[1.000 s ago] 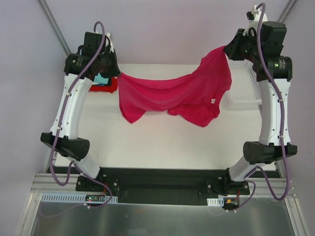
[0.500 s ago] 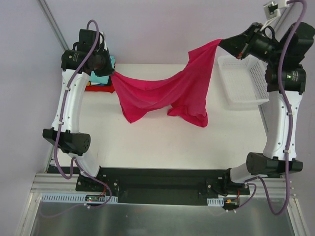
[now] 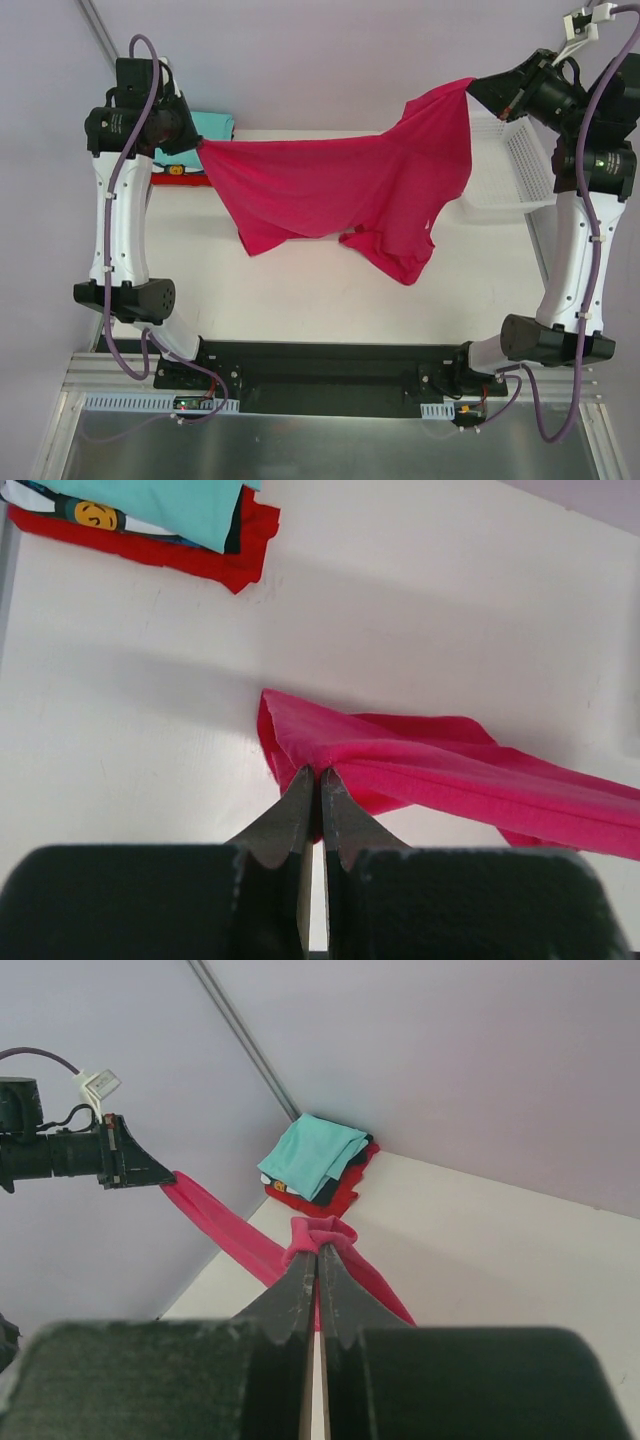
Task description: Fold and stack the t-shirts
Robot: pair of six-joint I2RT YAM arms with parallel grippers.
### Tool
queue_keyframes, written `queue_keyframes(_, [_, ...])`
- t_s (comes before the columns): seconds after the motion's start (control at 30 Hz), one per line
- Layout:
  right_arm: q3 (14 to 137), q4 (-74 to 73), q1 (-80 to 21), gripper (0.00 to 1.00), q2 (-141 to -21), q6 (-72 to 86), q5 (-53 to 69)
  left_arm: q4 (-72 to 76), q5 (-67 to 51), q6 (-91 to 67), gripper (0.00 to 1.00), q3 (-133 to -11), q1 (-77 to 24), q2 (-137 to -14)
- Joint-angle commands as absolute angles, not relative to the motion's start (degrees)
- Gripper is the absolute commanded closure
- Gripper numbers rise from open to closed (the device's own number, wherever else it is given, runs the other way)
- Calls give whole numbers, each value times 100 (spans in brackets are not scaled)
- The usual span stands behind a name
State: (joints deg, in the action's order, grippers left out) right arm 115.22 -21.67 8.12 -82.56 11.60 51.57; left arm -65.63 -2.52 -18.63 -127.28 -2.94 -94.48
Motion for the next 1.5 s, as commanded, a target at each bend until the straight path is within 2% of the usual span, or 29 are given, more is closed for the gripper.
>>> queue_keyframes(0.0, [11654, -1592, 870, 99, -8244, 1554, 5124, -6557, -386, -1907, 100, -13174, -272, -9282])
queue_keyframes(0.27, [12041, -81, 923, 99, -8789, 3092, 5546, -5986, -211, -1977, 100, -13456, -237, -9053])
queue_keyframes(0.7, [13719, 2459, 1265, 99, -9642, 5869, 5520, -4387, -562, -2584, 100, -13852, -229, -8869])
queue_keyframes(0.83, [13790, 2724, 1537, 99, -9379, 5828, 5511, -3667, -502, -2462, 100, -13694, -229, -8334])
queue_keyframes(0.97, [13895, 3066, 1950, 99, -9123, 6002, 5310, -2982, -36, -2259, 100, -13027, -229, -7613])
queue_keyframes(1.3, [13465, 3902, 2206, 99, -8711, 6679, 5247, -2953, -184, -2162, 100, -12551, -229, -6997])
queue_keyframes(1.47, [13438, 3815, 2206, 99, -8464, 6680, 5186, -2962, -299, -2153, 100, -12489, -237, -6820])
